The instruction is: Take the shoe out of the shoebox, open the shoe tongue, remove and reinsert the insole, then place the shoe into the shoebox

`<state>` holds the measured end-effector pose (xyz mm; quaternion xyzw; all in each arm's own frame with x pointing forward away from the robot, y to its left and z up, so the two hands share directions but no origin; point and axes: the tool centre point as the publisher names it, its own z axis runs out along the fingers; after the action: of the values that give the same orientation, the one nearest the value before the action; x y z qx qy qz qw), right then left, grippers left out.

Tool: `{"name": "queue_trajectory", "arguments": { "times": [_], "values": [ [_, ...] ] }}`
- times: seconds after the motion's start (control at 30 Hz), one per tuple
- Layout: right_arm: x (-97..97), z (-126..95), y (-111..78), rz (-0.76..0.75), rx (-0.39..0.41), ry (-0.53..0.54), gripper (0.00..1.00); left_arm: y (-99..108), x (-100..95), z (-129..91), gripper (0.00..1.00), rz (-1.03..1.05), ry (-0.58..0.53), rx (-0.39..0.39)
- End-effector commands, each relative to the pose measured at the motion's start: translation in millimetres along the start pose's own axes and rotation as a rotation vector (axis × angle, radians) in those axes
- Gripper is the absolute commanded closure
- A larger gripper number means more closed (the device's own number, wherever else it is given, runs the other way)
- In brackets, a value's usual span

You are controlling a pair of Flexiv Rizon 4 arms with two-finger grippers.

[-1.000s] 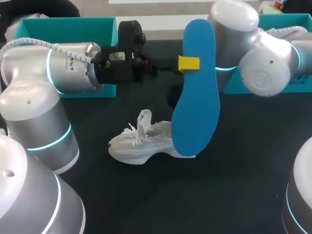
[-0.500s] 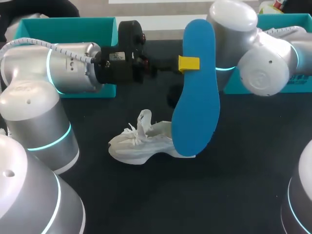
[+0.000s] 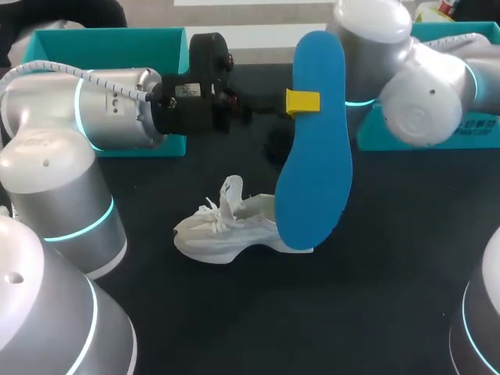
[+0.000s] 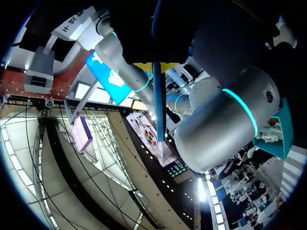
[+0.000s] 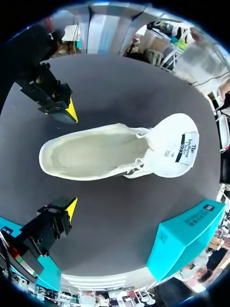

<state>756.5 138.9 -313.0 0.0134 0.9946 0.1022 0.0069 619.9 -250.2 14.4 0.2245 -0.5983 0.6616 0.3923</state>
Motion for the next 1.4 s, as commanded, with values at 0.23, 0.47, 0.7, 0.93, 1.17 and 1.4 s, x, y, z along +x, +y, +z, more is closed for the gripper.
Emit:
{"name": "queue_trajectory", "arguments": {
  "times": [0.23, 0.47, 0.7, 0.93, 1.17, 1.4],
  "values": [
    [-19.0, 46.7, 24.7, -0.008, -0.008, 0.008, 0.0, 0.8, -1.0, 1.8, 1.0, 0.001, 0.0, 0.002],
    [-30.7, 75.2, 25.5, -0.032, 0.025, 0.008, 0.12, 0.8, -1.0, 1.8, 1.0, 0.001, 0.0, 0.002],
    [-30.0, 95.7, 18.9, -0.022, 0.032, 0.029, 0.6, 0.8, -1.0, 1.8, 1.0, 0.001, 0.0, 0.002],
    [-24.6, 96.7, 15.4, -0.016, 0.067, 0.051, 1.0, 0.8, -1.0, 1.8, 1.0, 0.001, 0.0, 0.002],
    [-14.4, 89.0, 14.9, 0.025, 0.052, 0.065, 1.0, 0.8, -1.0, 1.8, 1.0, 0.001, 0.0, 0.002],
    [-2.6, 64.9, 7.5, 0.182, 0.022, 0.089, 1.0, 0.8, -1.0, 1.8, 1.0, 0.001, 0.0, 0.002]
  ]
}}
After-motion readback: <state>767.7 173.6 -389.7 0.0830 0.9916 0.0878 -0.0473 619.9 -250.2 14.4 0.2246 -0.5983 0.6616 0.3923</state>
